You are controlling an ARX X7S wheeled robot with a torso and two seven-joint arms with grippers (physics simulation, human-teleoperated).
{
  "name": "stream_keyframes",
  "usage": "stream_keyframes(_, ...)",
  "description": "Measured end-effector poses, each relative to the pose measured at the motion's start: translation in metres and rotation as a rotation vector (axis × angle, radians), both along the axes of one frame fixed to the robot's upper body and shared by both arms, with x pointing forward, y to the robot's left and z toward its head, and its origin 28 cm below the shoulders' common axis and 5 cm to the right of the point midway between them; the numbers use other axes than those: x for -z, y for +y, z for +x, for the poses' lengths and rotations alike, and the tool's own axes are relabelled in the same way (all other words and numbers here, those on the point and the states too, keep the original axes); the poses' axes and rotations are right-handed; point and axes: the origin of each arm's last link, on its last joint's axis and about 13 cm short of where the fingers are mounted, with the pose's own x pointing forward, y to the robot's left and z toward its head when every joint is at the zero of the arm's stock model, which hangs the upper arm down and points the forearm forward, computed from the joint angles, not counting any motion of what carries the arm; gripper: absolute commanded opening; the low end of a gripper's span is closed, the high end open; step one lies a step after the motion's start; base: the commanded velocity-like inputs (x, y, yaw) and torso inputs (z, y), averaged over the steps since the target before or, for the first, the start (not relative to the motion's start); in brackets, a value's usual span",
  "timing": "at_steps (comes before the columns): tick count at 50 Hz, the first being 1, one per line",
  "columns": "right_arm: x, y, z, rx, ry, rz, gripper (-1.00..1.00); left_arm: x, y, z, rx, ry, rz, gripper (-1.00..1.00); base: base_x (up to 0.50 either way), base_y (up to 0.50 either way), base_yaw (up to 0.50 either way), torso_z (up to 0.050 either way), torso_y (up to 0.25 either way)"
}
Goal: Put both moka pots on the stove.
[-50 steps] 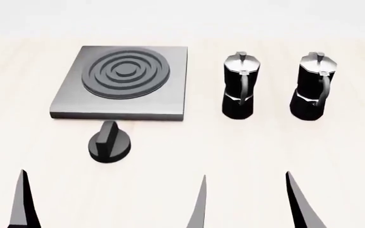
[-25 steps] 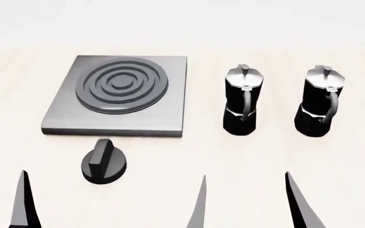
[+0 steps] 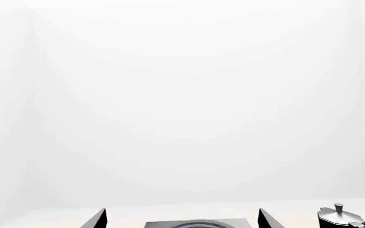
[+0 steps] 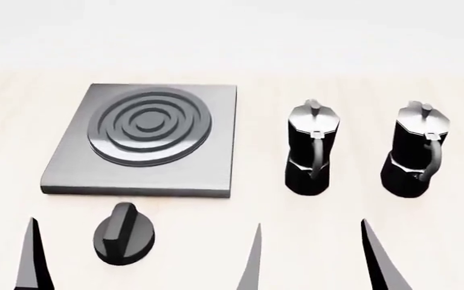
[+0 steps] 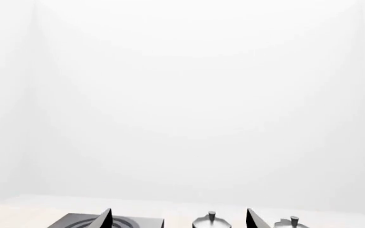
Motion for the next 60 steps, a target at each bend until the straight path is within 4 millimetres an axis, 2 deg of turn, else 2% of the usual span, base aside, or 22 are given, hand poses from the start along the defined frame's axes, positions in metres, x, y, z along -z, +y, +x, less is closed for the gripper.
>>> stream_keyframes(34,0.0009,-0.0004,0.0006,0.003,0.001,-0.001,1.0,0.0007,-0.0009,0.0,0.003,0.002,0.002,1.0,0.17,0.0,0.0,0.0,0.0)
stream_keyframes(47,0.0019,-0.0011,0.0013,-0.001,0.002,0.015,1.0,0.0011,-0.0011,0.0003,0.004,0.002,0.002,1.0,0.0,0.0,0.0,0.0,0.0)
stream_keyframes(60,0.0021,-0.0015,0.0012,-0.005,0.003,0.022,1.0,0.0012,-0.0014,0.0001,0.005,0.002,0.002,1.0,0.0,0.2,0.0,0.0,0.0)
